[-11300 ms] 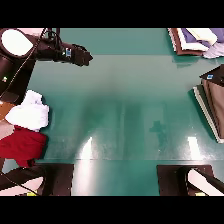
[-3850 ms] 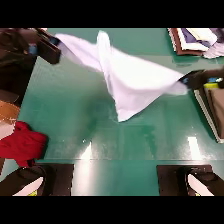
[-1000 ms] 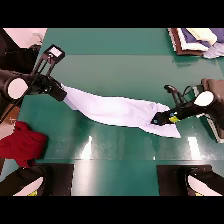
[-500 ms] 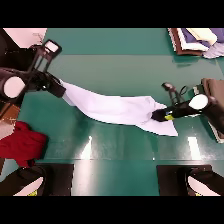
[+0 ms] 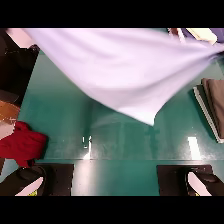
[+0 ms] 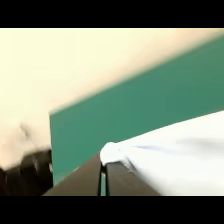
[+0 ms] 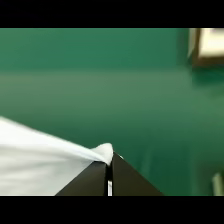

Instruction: Fold the shirts.

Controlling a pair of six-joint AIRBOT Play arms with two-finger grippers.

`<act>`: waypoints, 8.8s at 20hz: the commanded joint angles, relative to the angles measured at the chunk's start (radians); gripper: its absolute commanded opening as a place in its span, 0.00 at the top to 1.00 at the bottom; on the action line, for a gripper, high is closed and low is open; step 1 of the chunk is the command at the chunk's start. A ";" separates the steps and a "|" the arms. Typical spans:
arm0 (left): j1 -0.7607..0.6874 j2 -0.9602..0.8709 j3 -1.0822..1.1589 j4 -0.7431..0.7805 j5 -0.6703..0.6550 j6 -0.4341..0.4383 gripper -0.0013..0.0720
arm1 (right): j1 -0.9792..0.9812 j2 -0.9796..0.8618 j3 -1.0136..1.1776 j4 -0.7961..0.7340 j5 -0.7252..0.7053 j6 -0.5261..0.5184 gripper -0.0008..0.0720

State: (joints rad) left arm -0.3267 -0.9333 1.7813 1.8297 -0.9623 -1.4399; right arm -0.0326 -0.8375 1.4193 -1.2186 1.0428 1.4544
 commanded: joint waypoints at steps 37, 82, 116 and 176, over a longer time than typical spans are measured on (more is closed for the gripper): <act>0.190 -0.640 -0.289 -0.158 0.201 -0.001 0.26 | 0.101 -0.900 0.359 -0.002 0.023 -0.016 0.56; 0.530 -0.264 -0.980 -1.069 -0.122 0.315 0.95 | -0.499 -0.325 -0.716 0.169 0.410 -0.272 0.43; 0.530 0.068 -0.104 -1.023 -0.101 0.266 0.95 | -0.327 -0.055 0.057 0.488 0.161 -0.243 0.97; 0.531 -0.619 -0.407 -0.671 -0.340 0.214 0.75 | 0.038 -0.785 -0.050 0.049 0.183 -0.104 0.96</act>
State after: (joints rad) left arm 0.2039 -1.5513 1.3746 1.1019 -1.2732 -1.1728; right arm -0.0036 -1.6321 1.3746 -1.1717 1.1992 1.3510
